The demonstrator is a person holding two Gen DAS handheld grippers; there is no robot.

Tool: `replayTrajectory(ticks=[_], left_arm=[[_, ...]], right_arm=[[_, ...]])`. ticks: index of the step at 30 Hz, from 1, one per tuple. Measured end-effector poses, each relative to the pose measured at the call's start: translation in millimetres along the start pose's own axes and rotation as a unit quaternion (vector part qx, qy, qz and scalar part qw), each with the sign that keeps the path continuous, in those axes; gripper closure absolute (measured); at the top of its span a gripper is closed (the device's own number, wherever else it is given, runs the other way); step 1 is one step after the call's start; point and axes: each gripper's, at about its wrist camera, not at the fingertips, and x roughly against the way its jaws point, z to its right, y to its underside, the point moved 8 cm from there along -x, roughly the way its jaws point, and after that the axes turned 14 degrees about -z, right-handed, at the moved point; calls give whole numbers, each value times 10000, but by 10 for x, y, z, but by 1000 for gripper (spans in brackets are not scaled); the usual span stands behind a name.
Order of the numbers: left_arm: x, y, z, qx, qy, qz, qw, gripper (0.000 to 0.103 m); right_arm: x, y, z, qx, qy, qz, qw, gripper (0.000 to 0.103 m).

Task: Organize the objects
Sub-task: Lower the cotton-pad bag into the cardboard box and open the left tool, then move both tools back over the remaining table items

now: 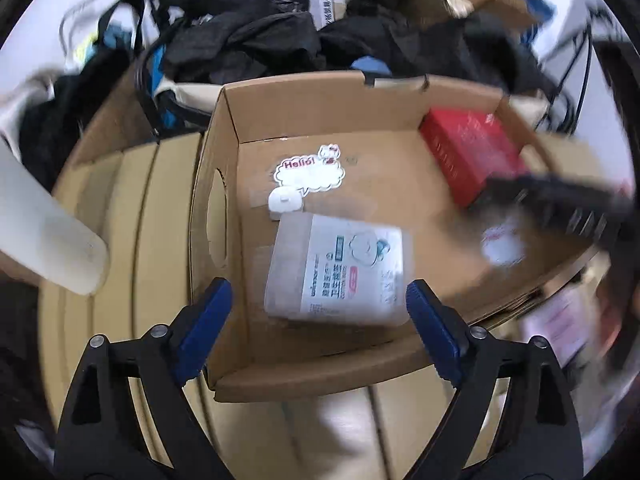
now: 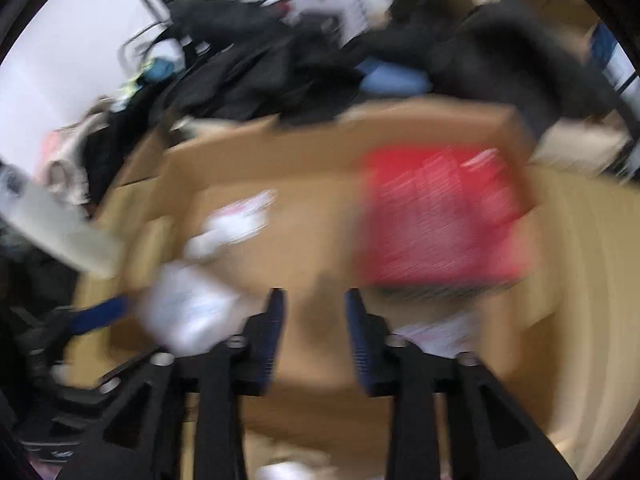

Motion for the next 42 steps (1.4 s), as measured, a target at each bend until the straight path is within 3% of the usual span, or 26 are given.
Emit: replayTrajectory(ticks=[1,4,13,21,25,28,30,33,37,38,42], left_arm=[[14,14,12,38,1,39,10000,17],[76,112,57,51,126,45,9999,17],[153,374,88,212,90,28,9997,17],[318,636,188,185,22,77,9998,17],[1051,864,260,114,2,800,9967,17],[1752,1330,297,314,-53,1414,9894,16],[2220,1869,336,536,-113,1774,9826,0],[2640,2590,459,476,-109,2014,9783,0],[2917,3337,586,581,47,1968,9787,0],[2943,3447,599,644,79,1937,9789,0],[2979,3635,793,629,446,1773,9811,0]], right_arm=[[-26,13,172,-119,134,-62,9998,23],[44,111,320,-25,-257,14,9997,23],[237,714,221,916,113,145,9956,23],[309,1012,205,727,16,93,9973,23],[909,1198,201,746,-187,519,9957,23],[1503,1587,250,839,-201,938,9918,23],[1850,1957,299,900,-185,1090,9898,21],[2315,2623,325,1070,-63,1281,9859,21],[2764,3517,344,1043,-153,1489,9832,21],[2837,3789,361,889,-240,1493,9845,21],[2917,4308,368,516,-571,1587,9843,21]])
